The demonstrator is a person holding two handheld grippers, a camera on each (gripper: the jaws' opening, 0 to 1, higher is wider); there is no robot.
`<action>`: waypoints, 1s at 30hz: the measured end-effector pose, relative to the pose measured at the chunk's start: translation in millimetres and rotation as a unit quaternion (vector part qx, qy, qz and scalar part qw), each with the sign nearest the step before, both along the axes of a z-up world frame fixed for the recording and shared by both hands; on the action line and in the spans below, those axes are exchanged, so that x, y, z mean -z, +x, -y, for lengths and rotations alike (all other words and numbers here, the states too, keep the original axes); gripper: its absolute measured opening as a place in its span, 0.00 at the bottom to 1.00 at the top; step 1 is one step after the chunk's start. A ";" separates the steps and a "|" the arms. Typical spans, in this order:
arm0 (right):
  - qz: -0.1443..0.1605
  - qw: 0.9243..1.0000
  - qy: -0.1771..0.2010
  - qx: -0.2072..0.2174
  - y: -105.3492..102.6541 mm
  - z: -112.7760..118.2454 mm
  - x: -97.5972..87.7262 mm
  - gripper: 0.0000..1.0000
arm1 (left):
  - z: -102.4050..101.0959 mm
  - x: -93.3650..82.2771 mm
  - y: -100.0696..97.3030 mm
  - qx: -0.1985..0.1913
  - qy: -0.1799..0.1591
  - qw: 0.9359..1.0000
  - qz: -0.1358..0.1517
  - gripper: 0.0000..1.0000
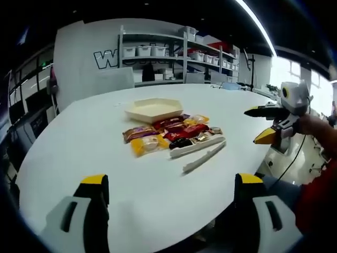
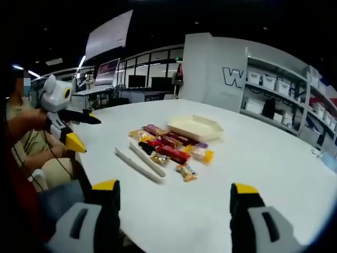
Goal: Place the target food into the container with the food tongs after gripping and lifting it, then release it inside without dropping or visibly crushing the food.
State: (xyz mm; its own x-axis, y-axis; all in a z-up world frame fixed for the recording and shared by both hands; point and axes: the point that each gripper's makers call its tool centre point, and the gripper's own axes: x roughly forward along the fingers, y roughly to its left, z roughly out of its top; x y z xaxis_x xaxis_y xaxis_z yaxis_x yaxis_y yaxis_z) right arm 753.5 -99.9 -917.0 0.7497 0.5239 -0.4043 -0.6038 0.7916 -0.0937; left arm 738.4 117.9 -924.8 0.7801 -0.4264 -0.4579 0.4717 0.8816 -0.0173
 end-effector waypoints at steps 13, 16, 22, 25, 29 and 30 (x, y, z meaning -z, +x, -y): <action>-0.010 1.000 0.015 -0.023 4.7 -16.0 5.5 0.77 | 9.4 7.3 5.4 0.025 0.006 1.000 -0.004 0.81; -0.012 0.999 0.013 -0.034 5.4 -22.2 7.3 0.72 | 15.1 8.7 7.4 0.041 0.009 0.999 -0.004 0.72; -0.013 0.999 0.025 -0.042 7.6 -29.1 7.6 0.62 | 21.3 9.1 12.0 0.061 0.018 0.998 -0.002 0.58; -0.014 0.999 0.021 -0.048 10.4 -30.9 10.3 0.55 | 24.0 10.7 14.8 0.070 0.021 0.997 -0.002 0.53; -0.004 0.998 0.009 -0.057 13.9 -31.8 10.1 0.46 | 27.0 17.5 16.7 0.084 0.040 0.996 -0.005 0.51; 0.003 0.998 0.002 -0.061 14.7 -32.8 9.7 0.46 | 27.8 20.0 16.6 0.089 0.050 0.995 -0.006 0.50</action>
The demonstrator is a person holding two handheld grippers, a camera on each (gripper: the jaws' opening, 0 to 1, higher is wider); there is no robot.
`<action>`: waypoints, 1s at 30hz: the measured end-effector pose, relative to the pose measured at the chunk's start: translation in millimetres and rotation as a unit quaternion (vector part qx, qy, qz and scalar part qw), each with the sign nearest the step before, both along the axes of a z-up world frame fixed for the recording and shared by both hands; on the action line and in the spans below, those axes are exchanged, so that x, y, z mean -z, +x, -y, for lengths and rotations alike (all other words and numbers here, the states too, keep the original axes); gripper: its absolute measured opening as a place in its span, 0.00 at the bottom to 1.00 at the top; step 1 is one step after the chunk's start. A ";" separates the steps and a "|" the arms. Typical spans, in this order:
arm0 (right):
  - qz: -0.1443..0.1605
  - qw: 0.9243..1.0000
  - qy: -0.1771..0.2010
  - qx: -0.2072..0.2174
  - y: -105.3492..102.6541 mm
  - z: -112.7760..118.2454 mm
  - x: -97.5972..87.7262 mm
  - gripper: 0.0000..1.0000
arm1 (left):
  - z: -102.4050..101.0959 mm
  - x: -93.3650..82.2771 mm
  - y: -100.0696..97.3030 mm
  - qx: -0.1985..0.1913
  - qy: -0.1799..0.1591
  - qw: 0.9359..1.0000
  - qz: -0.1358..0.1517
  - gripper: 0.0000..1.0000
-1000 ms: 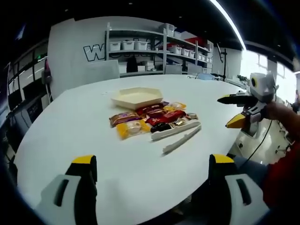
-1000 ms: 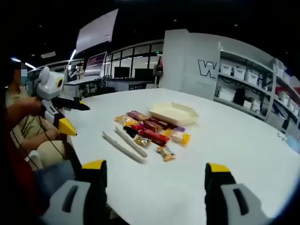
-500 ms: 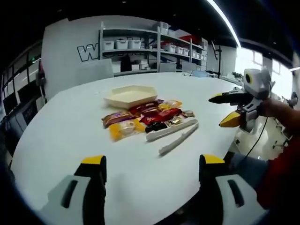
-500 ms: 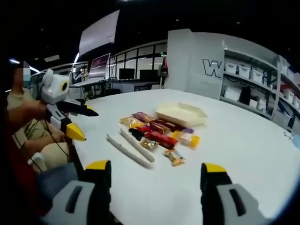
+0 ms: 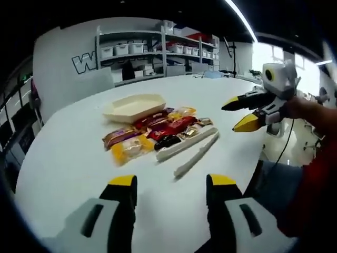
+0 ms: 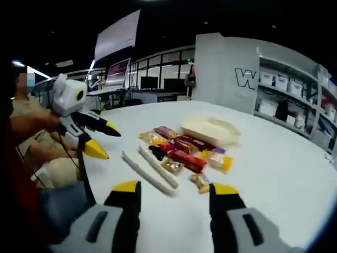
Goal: Place the target food into the container with the food tongs after gripping and lifting it, then release it inside without dropping or visibly crushing the food.
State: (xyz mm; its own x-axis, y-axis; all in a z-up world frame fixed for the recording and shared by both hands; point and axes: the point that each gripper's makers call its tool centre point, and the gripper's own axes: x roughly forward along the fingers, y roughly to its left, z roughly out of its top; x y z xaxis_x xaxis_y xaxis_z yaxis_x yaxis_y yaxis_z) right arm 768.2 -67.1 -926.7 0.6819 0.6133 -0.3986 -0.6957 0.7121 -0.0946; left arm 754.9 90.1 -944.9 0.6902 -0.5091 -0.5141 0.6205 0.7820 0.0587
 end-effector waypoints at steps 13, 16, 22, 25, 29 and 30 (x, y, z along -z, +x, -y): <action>0.004 1.000 -0.001 -0.012 6.2 -8.8 2.3 0.46 | 7.7 6.8 0.6 0.025 0.021 0.999 0.002 0.50; -0.001 1.000 0.004 -0.017 6.4 -12.4 3.6 0.44 | 9.4 7.8 1.1 0.034 0.026 0.999 0.004 0.48; -0.017 0.999 0.013 -0.030 4.5 -19.1 7.9 0.34 | 13.0 9.1 1.7 0.046 0.025 0.999 0.002 0.40; -0.027 0.999 0.021 -0.033 4.2 -23.0 12.9 0.32 | 16.5 8.5 0.9 0.054 0.015 0.998 0.000 0.37; -0.037 0.998 0.025 -0.034 3.7 -26.2 18.2 0.29 | 18.4 10.2 0.3 0.062 0.014 0.998 -0.001 0.32; -0.038 0.998 0.025 -0.034 3.7 -26.6 19.0 0.29 | 19.4 10.4 -0.1 0.064 0.011 0.998 -0.002 0.30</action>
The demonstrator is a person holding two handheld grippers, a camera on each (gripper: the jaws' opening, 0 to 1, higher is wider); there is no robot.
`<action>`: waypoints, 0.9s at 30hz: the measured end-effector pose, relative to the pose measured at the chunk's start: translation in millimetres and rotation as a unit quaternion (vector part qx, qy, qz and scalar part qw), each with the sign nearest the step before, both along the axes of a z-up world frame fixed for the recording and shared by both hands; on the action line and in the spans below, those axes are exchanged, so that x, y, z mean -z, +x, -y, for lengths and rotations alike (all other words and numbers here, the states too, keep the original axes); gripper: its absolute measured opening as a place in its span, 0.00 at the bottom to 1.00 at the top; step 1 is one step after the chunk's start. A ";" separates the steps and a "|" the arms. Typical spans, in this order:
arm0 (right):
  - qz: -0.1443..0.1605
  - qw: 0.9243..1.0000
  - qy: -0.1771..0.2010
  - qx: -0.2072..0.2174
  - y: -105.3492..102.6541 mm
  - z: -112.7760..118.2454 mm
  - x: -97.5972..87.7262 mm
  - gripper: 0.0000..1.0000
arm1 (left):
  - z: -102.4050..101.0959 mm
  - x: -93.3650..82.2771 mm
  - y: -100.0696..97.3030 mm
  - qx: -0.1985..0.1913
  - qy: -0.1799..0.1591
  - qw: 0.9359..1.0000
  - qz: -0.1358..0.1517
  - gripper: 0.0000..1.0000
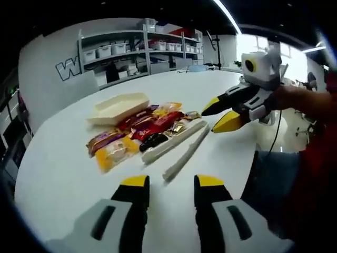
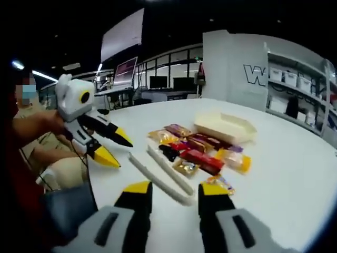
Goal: Place the target food into the container with the food tongs after gripping and lifting it, then release it inside without dropping or visibly crushing the food.
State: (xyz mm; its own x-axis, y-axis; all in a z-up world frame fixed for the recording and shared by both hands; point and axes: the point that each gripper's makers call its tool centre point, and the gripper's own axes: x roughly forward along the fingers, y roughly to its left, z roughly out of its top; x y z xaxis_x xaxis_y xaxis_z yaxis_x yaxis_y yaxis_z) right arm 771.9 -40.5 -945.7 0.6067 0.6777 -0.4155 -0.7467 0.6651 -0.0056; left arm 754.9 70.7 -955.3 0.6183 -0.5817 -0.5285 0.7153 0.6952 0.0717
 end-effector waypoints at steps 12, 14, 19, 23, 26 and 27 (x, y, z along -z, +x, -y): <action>-0.011 1.000 0.005 0.008 3.4 0.2 8.5 0.27 | 6.0 2.1 1.9 0.009 -0.019 1.000 -0.009 0.18; -0.014 1.000 0.005 0.008 3.2 0.4 10.0 0.25 | 5.5 3.8 2.5 0.009 -0.018 1.000 -0.011 0.18; -0.014 1.000 0.011 0.013 4.3 1.0 9.6 0.24 | 4.8 3.8 3.0 0.007 -0.021 1.000 -0.013 0.16; -0.023 1.000 0.004 0.010 5.4 0.4 17.7 0.24 | 4.8 7.8 5.5 0.010 -0.018 1.000 -0.018 0.15; -0.015 1.000 -0.006 0.008 9.3 -3.2 18.0 0.24 | 8.5 8.3 9.2 0.007 -0.029 0.999 -0.020 0.15; -0.022 1.000 -0.004 0.011 7.8 -1.5 17.9 0.23 | 8.4 8.1 8.8 0.006 -0.028 0.999 -0.020 0.15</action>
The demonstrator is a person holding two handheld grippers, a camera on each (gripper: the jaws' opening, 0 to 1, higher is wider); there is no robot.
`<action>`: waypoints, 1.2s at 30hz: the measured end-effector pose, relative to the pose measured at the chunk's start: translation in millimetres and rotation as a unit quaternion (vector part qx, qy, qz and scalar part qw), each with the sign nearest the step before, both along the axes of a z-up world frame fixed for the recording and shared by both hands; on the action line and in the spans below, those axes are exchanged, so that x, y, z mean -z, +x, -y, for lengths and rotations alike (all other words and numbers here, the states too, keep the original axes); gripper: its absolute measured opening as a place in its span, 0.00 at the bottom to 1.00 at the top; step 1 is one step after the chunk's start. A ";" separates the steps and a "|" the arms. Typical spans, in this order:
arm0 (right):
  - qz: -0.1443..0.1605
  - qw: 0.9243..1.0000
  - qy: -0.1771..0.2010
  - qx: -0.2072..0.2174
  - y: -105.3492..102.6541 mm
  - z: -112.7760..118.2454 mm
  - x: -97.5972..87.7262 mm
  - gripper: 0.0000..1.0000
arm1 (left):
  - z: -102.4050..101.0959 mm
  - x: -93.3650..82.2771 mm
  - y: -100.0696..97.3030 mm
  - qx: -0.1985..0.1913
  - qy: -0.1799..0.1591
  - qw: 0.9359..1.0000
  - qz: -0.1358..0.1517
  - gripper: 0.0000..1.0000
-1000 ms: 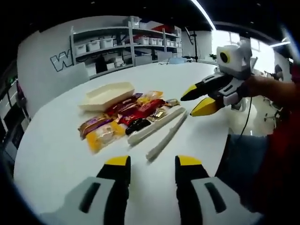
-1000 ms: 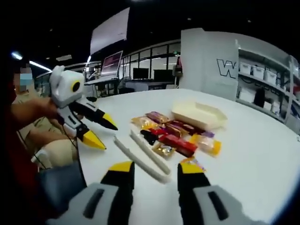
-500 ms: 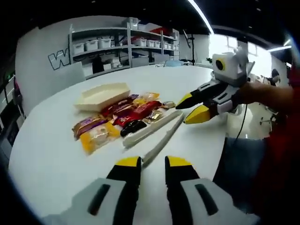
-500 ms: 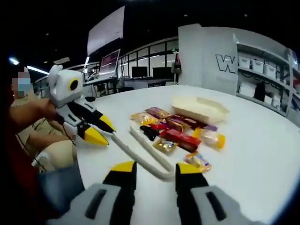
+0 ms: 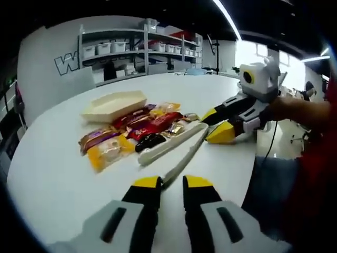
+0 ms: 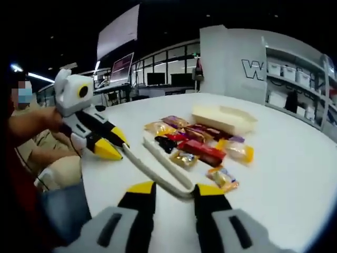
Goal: Place the target food into the container with the food tongs after gripping and lifting it, then release it inside without dropping or visibly crushing the food.
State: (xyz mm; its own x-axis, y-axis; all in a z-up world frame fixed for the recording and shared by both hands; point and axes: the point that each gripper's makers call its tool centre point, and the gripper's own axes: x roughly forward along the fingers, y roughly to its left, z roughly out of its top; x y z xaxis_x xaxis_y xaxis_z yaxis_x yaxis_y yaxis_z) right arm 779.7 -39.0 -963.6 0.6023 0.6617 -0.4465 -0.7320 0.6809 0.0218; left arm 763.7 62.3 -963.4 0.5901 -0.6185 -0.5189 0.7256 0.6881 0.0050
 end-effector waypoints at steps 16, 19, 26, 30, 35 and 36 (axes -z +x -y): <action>-0.011 1.000 0.016 -0.005 -12.8 3.5 -0.3 0.17 | 3.7 0.4 -9.4 0.029 0.012 1.000 -0.003 0.17; -0.007 1.000 0.021 -0.004 -11.7 3.9 -4.2 0.17 | 8.7 0.2 -9.3 0.045 0.010 0.999 0.002 0.19; -0.004 0.999 0.048 -0.001 -8.0 4.1 -19.6 0.17 | 15.2 0.4 -3.1 0.070 0.023 0.997 0.014 0.15; -0.004 0.997 0.071 0.006 -5.3 4.6 -28.3 0.16 | 21.0 0.4 -4.1 0.095 0.029 0.995 0.022 0.10; -0.003 0.998 0.070 0.006 -4.2 4.3 -28.7 0.16 | 22.4 -0.1 -5.1 0.109 0.023 0.994 0.020 0.08; -0.001 0.997 0.073 0.009 -3.5 4.4 -29.7 0.15 | 23.1 -0.1 -6.2 0.114 0.021 0.993 0.019 0.07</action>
State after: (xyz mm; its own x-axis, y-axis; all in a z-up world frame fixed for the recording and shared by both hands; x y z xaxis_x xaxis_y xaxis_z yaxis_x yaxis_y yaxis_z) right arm 776.2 -43.4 -933.8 0.6139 0.7085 -0.3481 -0.7194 0.6837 0.1229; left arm 757.5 39.2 -963.3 0.4559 -0.7167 -0.5278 0.8617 0.5039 0.0602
